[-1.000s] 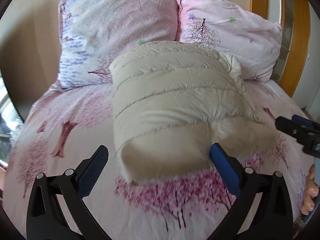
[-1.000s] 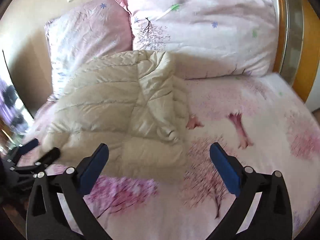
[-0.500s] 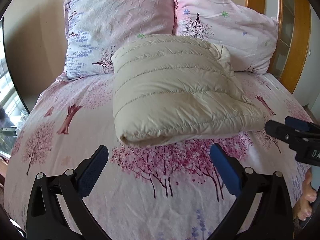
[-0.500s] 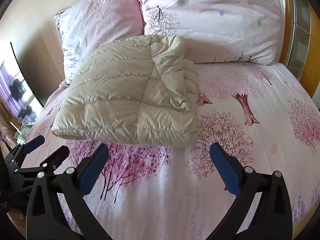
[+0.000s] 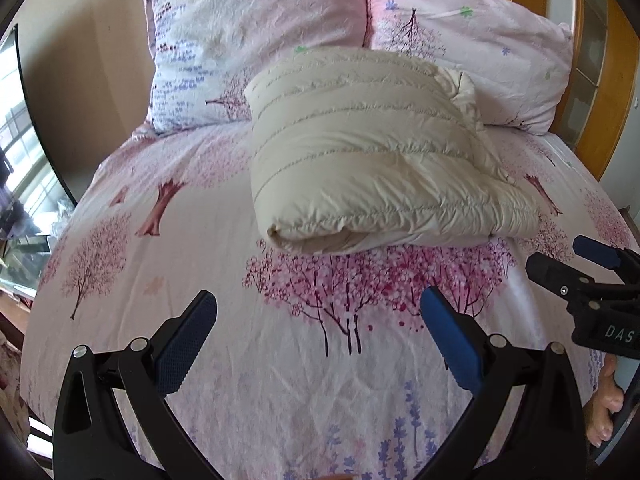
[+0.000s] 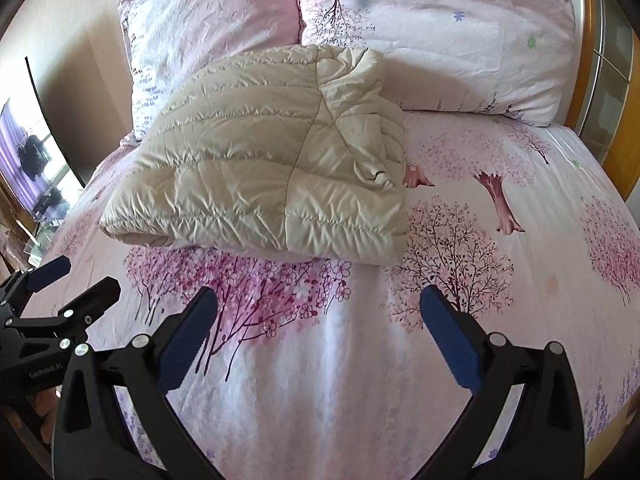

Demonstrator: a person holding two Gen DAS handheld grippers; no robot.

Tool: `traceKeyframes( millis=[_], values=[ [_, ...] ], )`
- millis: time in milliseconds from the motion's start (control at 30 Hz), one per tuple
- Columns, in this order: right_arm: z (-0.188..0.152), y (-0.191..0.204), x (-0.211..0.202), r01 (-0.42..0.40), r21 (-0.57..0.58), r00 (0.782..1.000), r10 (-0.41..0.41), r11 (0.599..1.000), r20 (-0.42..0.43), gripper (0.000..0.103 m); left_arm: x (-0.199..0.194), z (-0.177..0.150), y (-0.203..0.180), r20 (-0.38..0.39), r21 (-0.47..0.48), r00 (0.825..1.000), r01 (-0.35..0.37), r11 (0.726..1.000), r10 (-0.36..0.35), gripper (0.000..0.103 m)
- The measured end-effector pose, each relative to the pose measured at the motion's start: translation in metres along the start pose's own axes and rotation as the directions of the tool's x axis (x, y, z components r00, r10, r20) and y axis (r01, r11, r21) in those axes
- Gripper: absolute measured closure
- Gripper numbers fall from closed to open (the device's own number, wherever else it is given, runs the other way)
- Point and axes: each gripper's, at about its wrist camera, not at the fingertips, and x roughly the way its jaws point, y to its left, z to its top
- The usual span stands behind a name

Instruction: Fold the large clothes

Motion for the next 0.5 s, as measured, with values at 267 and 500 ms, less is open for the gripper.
traceKeyframes(
  millis=[267,500],
  values=[
    [-0.005,0.001,0.015,0.030,-0.009,0.998,-0.031,1.000,-0.054,0.002,0.014,-0.004,-0.001,-0.054,0.001,0.999,0.002,1.000,-0.002,0.001],
    [-0.004,0.003,0.015,0.042,-0.026,0.998,-0.044,0.999,-0.049,0.002,0.015,-0.003,0.002,-0.061,-0.005,0.998,0.009,1.000,-0.010,0.001]
  ],
)
